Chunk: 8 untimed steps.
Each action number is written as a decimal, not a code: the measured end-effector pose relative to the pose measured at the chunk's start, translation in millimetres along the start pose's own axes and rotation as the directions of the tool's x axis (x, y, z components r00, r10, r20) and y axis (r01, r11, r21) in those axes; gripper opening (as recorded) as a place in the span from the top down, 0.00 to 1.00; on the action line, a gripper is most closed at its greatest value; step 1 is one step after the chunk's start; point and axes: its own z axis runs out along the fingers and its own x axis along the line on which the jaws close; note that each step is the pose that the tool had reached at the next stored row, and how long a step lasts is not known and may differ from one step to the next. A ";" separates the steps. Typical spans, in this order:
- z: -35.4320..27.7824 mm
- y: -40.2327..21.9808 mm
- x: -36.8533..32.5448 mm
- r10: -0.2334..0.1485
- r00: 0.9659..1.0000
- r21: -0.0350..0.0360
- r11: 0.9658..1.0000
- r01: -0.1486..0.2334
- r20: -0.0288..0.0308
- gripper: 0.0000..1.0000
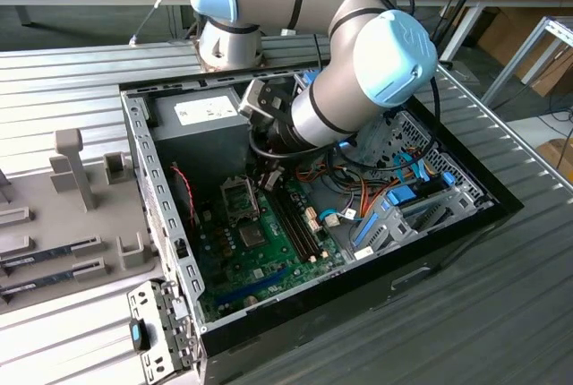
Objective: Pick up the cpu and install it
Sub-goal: 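Close the cpu cover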
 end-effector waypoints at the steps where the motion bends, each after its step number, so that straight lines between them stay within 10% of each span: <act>1: -1.1 0.4 -0.2 0.000 1.000 0.000 1.000 0.000 0.000 0.89; 8: -5.4 2.0 -0.9 0.000 1.000 0.000 1.000 0.000 0.000 0.89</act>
